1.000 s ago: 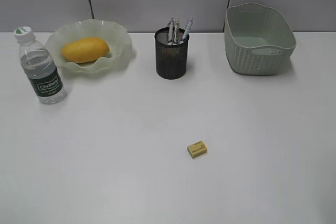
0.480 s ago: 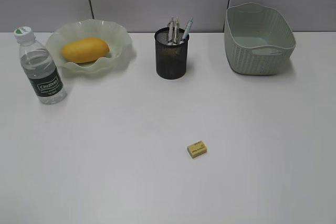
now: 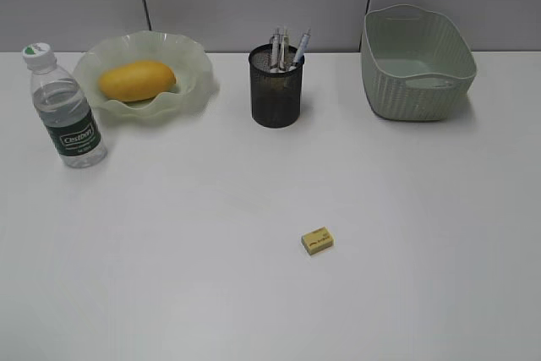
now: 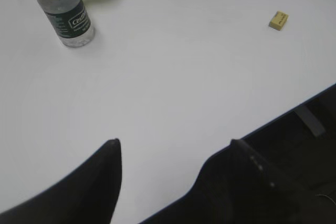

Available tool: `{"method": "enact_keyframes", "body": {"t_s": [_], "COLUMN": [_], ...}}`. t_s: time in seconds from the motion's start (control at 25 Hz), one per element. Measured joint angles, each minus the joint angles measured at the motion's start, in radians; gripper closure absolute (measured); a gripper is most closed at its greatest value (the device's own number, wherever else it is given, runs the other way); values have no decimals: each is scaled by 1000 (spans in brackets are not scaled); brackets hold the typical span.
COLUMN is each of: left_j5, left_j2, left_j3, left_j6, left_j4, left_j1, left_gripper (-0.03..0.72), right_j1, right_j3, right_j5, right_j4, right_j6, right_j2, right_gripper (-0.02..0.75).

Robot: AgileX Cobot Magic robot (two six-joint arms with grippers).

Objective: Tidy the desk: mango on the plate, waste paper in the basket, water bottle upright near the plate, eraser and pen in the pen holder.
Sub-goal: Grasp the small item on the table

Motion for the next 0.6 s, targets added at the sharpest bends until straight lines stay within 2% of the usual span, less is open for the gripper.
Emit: {"method": "enact_keyframes", "body": {"t_s": [0.28,0.6], "left_j5": [-87,-319], "left_j2": [62,468], "left_j3": [-29,-96], "left_j6": [0,8], "left_j4": [-1,-12], "left_j1": [0,0], "left_gripper": [207,207], "right_j1": [0,0], "right_j3": [0,0], "right_j5": [0,0], "right_j4": [2,-9], "right_j6": [0,0], "right_j2": [0,0], "right_gripper": [174,174]}}
